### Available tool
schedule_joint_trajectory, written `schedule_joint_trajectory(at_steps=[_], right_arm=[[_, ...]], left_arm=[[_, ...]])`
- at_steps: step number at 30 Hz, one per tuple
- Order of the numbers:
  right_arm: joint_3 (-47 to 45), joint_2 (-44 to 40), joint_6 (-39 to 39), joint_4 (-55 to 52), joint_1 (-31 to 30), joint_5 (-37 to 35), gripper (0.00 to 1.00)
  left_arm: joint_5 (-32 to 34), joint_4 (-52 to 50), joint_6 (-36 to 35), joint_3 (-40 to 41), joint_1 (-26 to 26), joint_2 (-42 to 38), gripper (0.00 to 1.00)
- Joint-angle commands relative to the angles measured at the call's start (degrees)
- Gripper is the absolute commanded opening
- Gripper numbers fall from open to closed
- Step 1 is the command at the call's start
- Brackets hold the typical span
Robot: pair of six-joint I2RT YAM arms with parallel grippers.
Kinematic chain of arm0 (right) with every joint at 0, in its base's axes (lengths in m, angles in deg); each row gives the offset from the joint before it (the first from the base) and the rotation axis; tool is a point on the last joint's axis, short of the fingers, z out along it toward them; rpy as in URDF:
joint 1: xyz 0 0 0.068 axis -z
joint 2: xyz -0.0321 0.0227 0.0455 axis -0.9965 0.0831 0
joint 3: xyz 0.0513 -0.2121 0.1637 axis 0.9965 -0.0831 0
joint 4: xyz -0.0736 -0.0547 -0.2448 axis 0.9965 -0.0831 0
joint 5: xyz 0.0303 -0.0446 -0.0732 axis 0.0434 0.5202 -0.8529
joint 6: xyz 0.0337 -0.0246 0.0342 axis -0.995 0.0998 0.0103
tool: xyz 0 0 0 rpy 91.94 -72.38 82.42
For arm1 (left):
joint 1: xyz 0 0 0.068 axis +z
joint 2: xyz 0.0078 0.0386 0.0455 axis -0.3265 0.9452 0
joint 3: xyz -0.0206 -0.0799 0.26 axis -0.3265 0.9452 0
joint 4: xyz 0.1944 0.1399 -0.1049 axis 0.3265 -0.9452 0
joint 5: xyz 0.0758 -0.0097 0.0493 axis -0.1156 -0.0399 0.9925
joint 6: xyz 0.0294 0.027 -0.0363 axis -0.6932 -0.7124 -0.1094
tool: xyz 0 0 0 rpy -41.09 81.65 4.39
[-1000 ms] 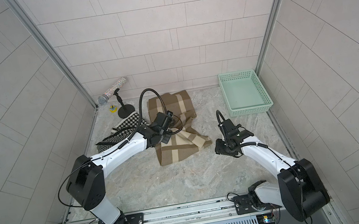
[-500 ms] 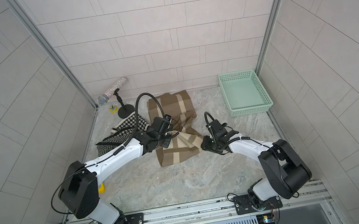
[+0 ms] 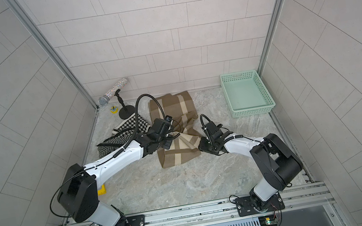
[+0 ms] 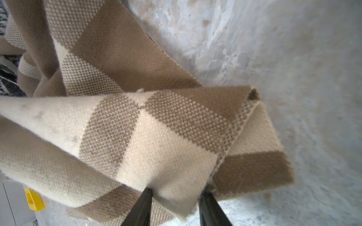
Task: Roll up the scarf and place it into the basket
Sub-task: Flatten out the scarf at the center of the board, then fold the scarf at the center of the board.
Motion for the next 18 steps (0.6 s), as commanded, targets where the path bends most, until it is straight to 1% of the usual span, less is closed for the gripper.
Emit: schedule_joint_trajectory(at_steps=[1, 2, 4, 7, 9, 11, 14, 18], right_arm=[[0.24, 0.86, -1.50, 1.21, -0.08, -1.30, 0.41], [0.24, 1.12, -1.56, 1.60, -0.14, -1.28, 0.39], [0.32, 1.66, -1.75, 2.84, -0.05, -0.78, 0.31], [0.92, 1.56, -1.40, 3.51, -0.09, -0.14, 0.15], [1.42, 0.50, -0.75, 2.61, -0.10, -0.04, 0.07], [1.80, -1.46, 0.20, 0.85, -0.09, -0.31, 0.01], [2.08, -6.73, 2.59, -4.45, -0.13, -2.48, 0.00], [2.21, -18.12, 6.99, -15.66, -0.11, -7.75, 0.00]], left_arm=[[0.29, 0.38, 0.70, 1.13, -0.12, -1.88, 0.00], [0.30, 0.38, 0.76, 1.10, -0.10, -1.98, 0.00], [0.27, 0.46, 0.80, 1.24, -0.15, -2.13, 0.00], [0.49, 0.51, 0.80, 1.60, -0.15, -2.84, 0.00], [0.65, 0.44, 0.67, 1.84, -0.12, -3.71, 0.00], [0.72, 0.30, 0.54, 2.15, -0.13, -5.10, 0.00], [0.23, -0.30, 0.32, 2.52, -0.13, -8.55, 0.00], [-3.85, -1.34, -0.91, 4.07, -0.16, -16.28, 0.00]])
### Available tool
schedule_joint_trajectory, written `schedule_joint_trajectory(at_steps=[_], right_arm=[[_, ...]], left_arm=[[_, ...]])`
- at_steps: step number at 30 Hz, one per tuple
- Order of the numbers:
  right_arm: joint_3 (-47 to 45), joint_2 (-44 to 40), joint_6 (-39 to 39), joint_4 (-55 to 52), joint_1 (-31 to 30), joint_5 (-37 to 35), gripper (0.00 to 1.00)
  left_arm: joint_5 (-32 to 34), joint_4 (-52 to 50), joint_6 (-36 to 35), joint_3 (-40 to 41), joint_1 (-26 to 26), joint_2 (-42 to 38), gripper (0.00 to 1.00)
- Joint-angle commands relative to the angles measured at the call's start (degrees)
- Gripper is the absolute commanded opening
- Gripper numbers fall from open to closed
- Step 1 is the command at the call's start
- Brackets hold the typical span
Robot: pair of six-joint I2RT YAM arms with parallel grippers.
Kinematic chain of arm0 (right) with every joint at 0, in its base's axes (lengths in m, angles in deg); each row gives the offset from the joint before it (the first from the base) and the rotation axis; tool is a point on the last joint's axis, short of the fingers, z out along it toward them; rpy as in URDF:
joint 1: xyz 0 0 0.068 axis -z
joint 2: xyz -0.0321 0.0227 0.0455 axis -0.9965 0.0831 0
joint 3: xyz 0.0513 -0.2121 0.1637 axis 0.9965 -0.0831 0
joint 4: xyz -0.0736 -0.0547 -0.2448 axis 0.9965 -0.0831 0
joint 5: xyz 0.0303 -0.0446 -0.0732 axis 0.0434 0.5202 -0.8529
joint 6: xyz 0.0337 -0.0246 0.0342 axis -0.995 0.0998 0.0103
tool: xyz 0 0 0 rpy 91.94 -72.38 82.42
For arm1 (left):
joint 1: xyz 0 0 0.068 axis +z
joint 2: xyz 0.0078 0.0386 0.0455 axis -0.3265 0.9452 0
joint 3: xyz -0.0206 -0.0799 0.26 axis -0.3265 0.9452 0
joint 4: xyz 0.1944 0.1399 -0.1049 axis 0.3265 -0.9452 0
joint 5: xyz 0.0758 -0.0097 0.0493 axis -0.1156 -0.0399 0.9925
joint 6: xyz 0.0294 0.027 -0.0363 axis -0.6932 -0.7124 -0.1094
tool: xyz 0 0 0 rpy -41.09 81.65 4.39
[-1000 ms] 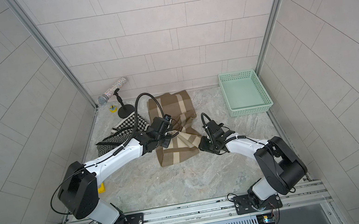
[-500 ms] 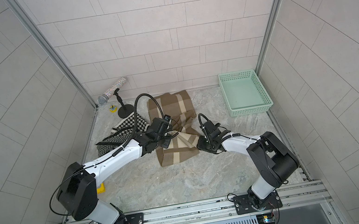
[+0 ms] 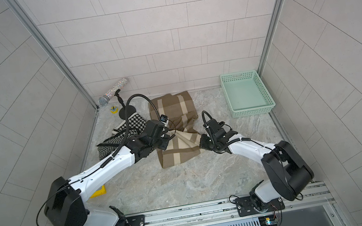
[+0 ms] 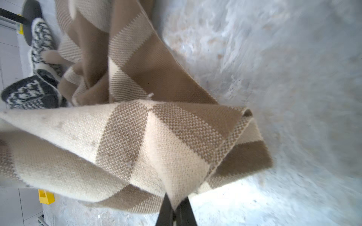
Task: Roll up the scarf and place it into the basket
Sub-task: Fold the scarf at the center of the board.
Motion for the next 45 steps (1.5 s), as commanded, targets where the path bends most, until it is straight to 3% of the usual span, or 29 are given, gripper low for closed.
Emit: schedule_joint_trajectory(at_steps=[1, 5, 9, 13, 20, 26, 29, 34, 41, 45], right_arm=[[1.62, -9.74, 4.68, -12.36, -0.15, -6.33, 0.00], [4.11, -22.63, 8.86, -24.33, -0.15, -10.84, 0.00], [10.33, -33.85, 11.39, -36.39, -0.16, -14.03, 0.00], [18.90, -41.58, 13.77, -43.61, -0.17, -15.07, 0.00], [34.80, -44.43, 19.09, -50.59, -0.17, -13.14, 0.00], [45.10, -43.78, 22.13, -56.12, -0.10, -17.84, 0.00], [46.71, -43.82, 22.19, -59.39, -0.17, -20.68, 0.00], [39.51, -43.34, 20.84, -60.50, -0.15, -20.45, 0.00], [32.05, -35.07, 23.04, -54.18, -0.13, -22.81, 0.00], [31.68, -27.92, 25.61, -48.81, 0.03, -24.13, 0.00]], left_arm=[[-3.58, -2.18, -1.35, 1.01, -0.16, -7.60, 0.00], [-10.10, -5.26, -1.07, 1.60, -0.30, -18.36, 0.00], [-13.84, -11.60, 6.99, -1.64, -0.57, -27.57, 0.00], [-21.10, -19.36, 11.26, -8.21, -0.69, -31.25, 0.00], [-33.13, -20.70, 14.67, -18.70, -0.88, -32.39, 0.00], [-46.63, -13.72, 23.73, -21.31, -1.57, -30.15, 0.00], [-45.83, -13.74, 24.30, -19.41, -2.43, -30.27, 0.00], [-42.23, -16.31, 24.64, -12.34, -2.47, -32.22, 0.00], [-26.51, -24.47, 20.71, -6.94, -2.45, -31.77, 0.00], [-21.61, -25.41, 19.19, -6.36, -2.46, -28.15, 0.00]])
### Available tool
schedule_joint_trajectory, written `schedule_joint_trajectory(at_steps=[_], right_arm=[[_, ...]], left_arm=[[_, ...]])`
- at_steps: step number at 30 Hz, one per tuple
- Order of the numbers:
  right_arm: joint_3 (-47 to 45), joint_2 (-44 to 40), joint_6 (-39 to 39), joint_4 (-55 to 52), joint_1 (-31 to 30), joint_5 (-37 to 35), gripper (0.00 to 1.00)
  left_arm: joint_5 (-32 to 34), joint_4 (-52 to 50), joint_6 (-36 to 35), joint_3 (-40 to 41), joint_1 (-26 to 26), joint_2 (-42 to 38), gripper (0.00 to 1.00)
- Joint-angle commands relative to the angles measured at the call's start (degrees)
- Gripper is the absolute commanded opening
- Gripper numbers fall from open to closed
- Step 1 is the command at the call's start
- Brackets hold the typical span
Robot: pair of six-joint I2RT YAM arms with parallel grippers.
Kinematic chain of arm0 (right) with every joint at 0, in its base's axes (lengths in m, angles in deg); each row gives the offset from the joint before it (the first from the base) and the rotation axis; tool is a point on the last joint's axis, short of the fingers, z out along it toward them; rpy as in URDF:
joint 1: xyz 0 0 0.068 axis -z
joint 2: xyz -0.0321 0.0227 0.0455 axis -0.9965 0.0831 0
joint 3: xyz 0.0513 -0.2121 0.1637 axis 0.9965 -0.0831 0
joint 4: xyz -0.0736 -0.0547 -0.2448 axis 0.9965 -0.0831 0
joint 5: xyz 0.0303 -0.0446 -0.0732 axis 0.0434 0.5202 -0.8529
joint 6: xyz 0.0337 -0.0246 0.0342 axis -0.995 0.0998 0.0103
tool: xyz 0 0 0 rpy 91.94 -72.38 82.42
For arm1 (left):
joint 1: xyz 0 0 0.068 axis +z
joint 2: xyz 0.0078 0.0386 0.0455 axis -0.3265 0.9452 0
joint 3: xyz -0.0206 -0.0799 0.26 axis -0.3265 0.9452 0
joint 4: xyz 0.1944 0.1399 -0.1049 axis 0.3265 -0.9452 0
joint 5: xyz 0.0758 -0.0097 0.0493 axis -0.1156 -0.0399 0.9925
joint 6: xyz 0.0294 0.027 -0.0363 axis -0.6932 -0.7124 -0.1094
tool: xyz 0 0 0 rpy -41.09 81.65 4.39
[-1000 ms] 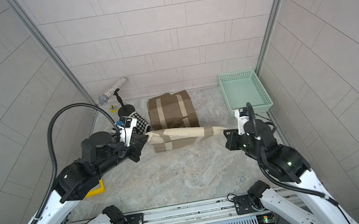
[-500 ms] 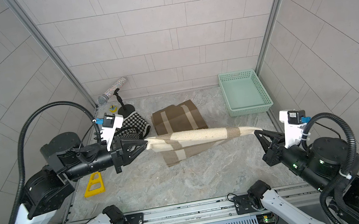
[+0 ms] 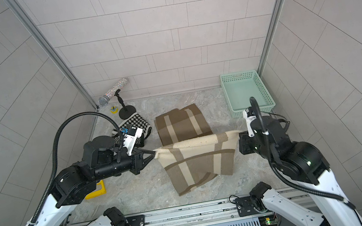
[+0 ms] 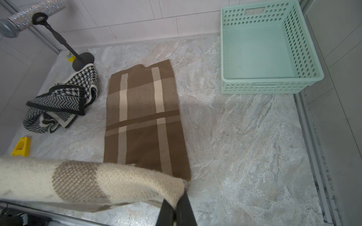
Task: Roll up the scarf and place it into the basket
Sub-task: Fold the scarf at the center of the board.
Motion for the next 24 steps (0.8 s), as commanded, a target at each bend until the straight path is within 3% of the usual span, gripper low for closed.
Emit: schedule_joint_trajectory(at_steps=[1, 16, 24], right_arm=[[0.59, 4.23, 2.99, 5.63, 0.37, -4.13, 0.00], [9.57, 26.49, 14.09, 14.90, 7.36, 2.97, 0.00], [14.30, 35.25, 15.65, 17.36, 11.11, 7.10, 0.00]], left_arm=[[7.76, -2.09, -2.30, 0.69, 0.02, 2.43, 0.00], [18.44, 1.37, -3.67, 0.58, 0.10, 11.05, 0.00], [23.79, 0.42, -6.91, -4.38, 2.53, 19.53, 0.00]])
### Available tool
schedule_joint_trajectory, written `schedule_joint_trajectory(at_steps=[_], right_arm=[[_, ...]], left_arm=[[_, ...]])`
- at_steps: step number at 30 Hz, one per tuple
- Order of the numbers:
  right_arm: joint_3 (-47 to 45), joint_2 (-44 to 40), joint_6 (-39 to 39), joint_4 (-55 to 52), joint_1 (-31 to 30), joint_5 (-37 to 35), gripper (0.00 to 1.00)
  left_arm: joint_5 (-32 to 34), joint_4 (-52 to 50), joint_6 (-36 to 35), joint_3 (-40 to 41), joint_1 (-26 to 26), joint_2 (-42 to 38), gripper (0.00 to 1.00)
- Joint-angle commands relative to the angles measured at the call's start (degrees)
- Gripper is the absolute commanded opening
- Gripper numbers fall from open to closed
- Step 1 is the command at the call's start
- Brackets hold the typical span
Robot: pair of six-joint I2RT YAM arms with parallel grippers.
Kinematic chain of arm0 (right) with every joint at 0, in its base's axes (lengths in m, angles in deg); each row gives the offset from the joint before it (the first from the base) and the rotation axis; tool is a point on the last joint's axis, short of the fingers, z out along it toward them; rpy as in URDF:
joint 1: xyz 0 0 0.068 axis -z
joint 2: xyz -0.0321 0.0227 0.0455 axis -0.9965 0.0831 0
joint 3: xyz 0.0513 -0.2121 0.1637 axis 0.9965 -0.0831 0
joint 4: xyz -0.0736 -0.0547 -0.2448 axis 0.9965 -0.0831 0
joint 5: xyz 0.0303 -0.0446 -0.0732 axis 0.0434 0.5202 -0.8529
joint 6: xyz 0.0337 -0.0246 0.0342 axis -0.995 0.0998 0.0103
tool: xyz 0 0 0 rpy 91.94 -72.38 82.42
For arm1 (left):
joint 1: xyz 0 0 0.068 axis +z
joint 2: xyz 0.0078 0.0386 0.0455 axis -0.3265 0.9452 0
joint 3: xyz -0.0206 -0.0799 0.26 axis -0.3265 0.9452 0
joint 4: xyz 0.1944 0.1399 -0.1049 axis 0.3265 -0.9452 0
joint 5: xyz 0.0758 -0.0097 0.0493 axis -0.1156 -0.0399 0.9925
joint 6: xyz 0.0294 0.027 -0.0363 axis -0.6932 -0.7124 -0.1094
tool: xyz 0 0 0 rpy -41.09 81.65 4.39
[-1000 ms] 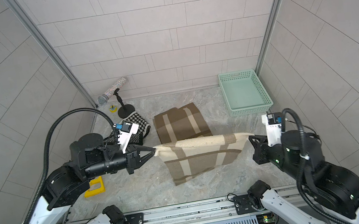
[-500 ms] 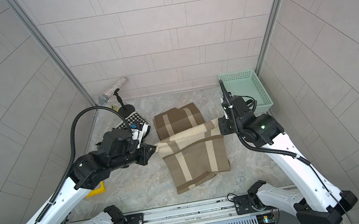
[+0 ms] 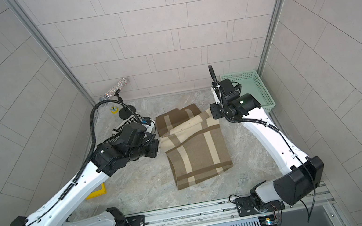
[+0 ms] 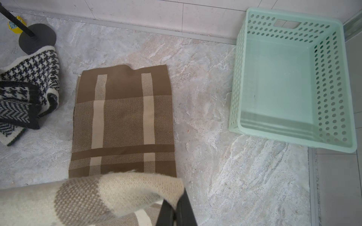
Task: Roll up the scarf and place it into the basket
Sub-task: Fold the scarf at the center of the board.
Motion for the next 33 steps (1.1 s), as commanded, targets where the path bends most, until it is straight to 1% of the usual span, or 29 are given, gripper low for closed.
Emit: schedule_joint_trajectory(at_steps=[1, 5, 8, 12, 15, 19, 25, 29, 33], right_arm=[[2.63, 2.34, 1.65, 2.20, 1.52, 1.41, 0.00], [5.48, 6.89, 2.11, 2.91, 1.90, 3.43, 0.00], [7.88, 10.70, 2.29, 3.27, 1.90, 4.04, 0.00], [10.78, 15.81, 2.33, 3.88, 2.16, 4.26, 0.00], [13.67, 19.57, 2.47, 3.91, 2.25, 5.13, 0.00], [16.91, 23.64, 2.56, 3.96, 2.34, 5.31, 0.00], [22.37, 29.35, 2.60, 4.16, 2.34, 5.62, 0.00], [26.00, 33.01, 2.16, 4.24, 2.43, 4.83, 0.00], [27.56, 36.20, 1.33, 5.31, 2.42, 4.48, 0.00]], left_arm=[[3.69, -1.47, -2.41, -3.54, 2.07, 2.64, 0.00], [2.35, -2.07, -3.51, -5.36, 4.74, 6.49, 0.00], [-0.05, -1.26, -4.09, -5.99, 7.54, 8.86, 0.00], [-2.96, -0.16, -6.74, -8.17, 11.26, 12.97, 0.00], [-4.15, -1.19, -8.88, -11.29, 13.32, 16.49, 0.00], [-4.37, -3.60, -10.09, -15.18, 14.75, 20.42, 0.00], [-5.56, -4.13, -10.91, -19.26, 17.23, 26.48, 0.00], [-4.88, -5.37, -11.39, -22.92, 18.35, 30.53, 0.00], [-4.65, -4.90, -11.99, -25.55, 19.31, 34.86, 0.00]])
